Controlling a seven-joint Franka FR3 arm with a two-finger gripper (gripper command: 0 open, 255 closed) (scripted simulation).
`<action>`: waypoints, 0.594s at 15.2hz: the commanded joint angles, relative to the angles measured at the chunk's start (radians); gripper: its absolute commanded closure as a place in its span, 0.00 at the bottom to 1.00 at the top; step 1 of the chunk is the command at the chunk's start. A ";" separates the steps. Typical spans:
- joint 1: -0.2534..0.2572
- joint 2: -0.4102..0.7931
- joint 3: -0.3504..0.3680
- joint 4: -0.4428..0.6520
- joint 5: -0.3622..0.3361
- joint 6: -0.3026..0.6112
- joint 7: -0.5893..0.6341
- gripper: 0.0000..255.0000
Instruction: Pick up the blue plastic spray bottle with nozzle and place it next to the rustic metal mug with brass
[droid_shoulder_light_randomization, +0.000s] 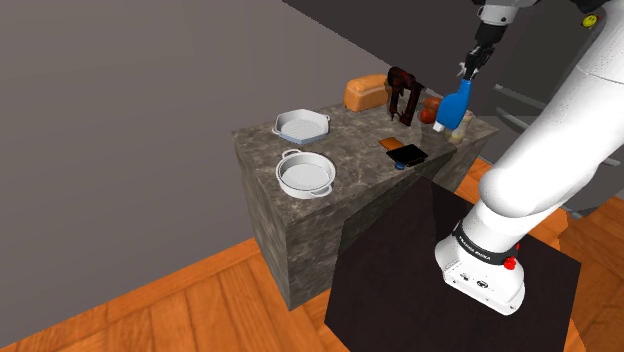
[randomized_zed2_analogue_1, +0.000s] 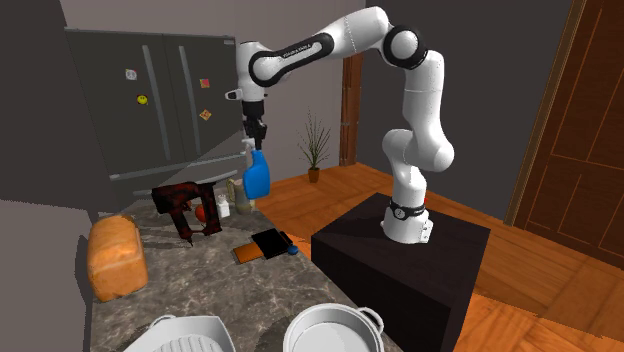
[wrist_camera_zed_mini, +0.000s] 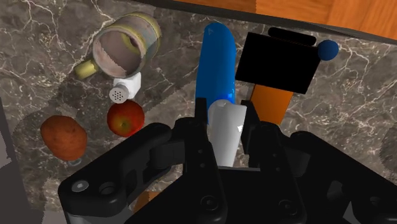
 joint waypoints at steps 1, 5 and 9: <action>-0.001 0.007 -0.001 -0.023 0.005 0.029 -0.004 1.00; -0.003 0.025 -0.001 -0.061 0.019 0.080 -0.014 1.00; -0.007 0.047 -0.001 -0.096 0.037 0.131 -0.026 1.00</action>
